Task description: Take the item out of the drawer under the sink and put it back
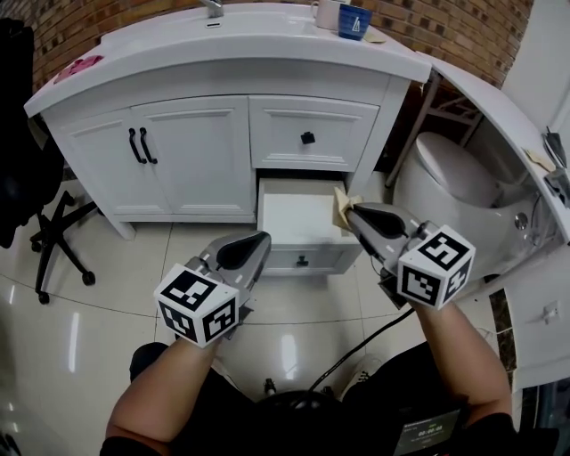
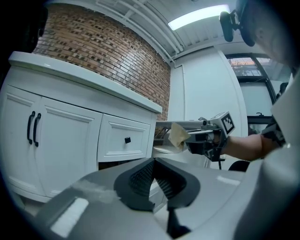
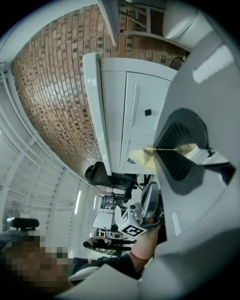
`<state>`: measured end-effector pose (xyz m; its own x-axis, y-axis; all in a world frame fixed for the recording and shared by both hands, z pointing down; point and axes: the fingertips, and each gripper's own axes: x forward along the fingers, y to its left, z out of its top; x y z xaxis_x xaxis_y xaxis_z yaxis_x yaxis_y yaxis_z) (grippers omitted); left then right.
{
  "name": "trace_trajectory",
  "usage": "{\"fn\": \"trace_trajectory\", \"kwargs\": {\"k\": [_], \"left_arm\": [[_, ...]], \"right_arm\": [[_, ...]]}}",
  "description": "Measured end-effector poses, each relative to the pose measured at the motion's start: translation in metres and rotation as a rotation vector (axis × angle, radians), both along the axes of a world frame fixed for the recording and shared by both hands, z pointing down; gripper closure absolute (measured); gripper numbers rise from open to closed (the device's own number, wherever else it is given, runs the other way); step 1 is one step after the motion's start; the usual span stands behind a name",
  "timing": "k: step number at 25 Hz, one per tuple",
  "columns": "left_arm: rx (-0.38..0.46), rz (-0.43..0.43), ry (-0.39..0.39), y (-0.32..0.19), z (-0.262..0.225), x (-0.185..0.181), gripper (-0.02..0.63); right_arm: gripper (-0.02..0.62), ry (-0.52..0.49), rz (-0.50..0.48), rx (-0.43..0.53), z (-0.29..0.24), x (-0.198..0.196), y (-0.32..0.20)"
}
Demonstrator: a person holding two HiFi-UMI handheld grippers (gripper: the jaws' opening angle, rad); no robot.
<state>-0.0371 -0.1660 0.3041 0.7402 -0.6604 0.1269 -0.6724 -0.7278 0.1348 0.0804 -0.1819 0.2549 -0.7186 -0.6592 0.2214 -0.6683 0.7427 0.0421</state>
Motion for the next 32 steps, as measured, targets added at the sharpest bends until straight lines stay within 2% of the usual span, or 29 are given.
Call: {"fn": "trace_trajectory", "kwargs": {"k": [9,21,32], "left_arm": [[0.022,-0.001,0.002,0.002,-0.006,0.003,0.603],[0.043,-0.001,0.008,0.005,-0.012,0.003,0.602],[0.04,-0.004,0.011,0.005,-0.013,0.002,0.603]], "right_arm": [[0.584,-0.132,0.021,0.018,-0.013,0.014,0.045],[0.584,-0.237,0.086,-0.055,0.015,0.038,0.052],[0.584,-0.206,0.063,-0.101,0.035,0.031,0.05]]}}
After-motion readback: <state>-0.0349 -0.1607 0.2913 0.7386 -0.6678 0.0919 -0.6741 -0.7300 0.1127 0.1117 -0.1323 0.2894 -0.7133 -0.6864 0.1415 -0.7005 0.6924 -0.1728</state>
